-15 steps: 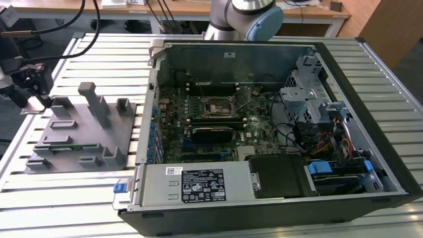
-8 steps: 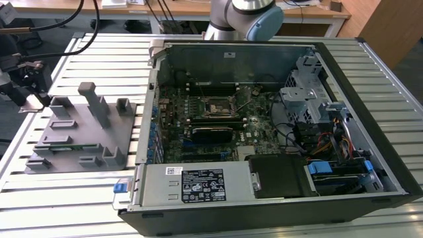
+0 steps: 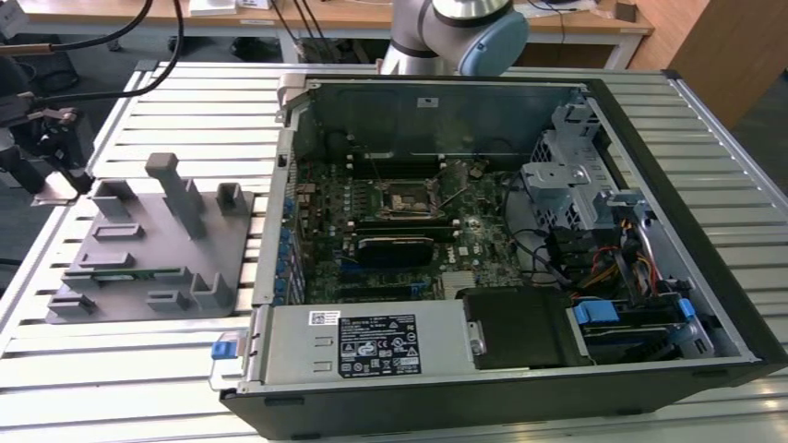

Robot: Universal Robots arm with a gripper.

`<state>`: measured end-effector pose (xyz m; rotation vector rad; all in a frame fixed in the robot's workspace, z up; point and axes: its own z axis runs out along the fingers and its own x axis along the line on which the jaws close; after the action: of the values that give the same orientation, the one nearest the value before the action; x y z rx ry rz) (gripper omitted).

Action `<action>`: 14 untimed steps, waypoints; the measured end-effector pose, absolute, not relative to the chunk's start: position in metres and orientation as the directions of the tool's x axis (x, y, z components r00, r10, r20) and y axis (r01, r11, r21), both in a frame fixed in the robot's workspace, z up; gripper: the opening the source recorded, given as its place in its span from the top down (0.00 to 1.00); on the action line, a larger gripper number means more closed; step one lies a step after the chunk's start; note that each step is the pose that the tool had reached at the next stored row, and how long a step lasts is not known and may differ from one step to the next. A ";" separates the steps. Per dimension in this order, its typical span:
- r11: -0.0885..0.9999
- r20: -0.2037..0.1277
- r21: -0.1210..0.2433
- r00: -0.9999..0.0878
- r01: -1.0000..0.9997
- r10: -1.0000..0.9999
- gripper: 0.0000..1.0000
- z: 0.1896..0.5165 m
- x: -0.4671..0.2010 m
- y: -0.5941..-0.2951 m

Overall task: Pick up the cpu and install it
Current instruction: 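Pick up the cpu and move it towards the insertion slot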

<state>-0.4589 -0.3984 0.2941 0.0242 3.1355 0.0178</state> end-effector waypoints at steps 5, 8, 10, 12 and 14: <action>1.000 -0.006 0.011 -1.000 0.015 0.015 0.47 0.298 -0.459 -0.398; 1.000 -0.006 0.011 -1.000 0.015 0.015 0.47 0.299 -0.459 -0.398; 1.000 -0.006 0.011 -1.000 0.015 0.016 0.47 0.301 -0.459 -0.398; 1.000 -0.006 0.011 -1.000 0.015 0.016 0.47 0.303 -0.459 -0.398; 1.000 -0.006 0.011 -1.000 0.015 0.016 0.47 0.304 -0.459 -0.398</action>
<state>-0.4589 -0.3982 0.3041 0.0243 3.1355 0.0177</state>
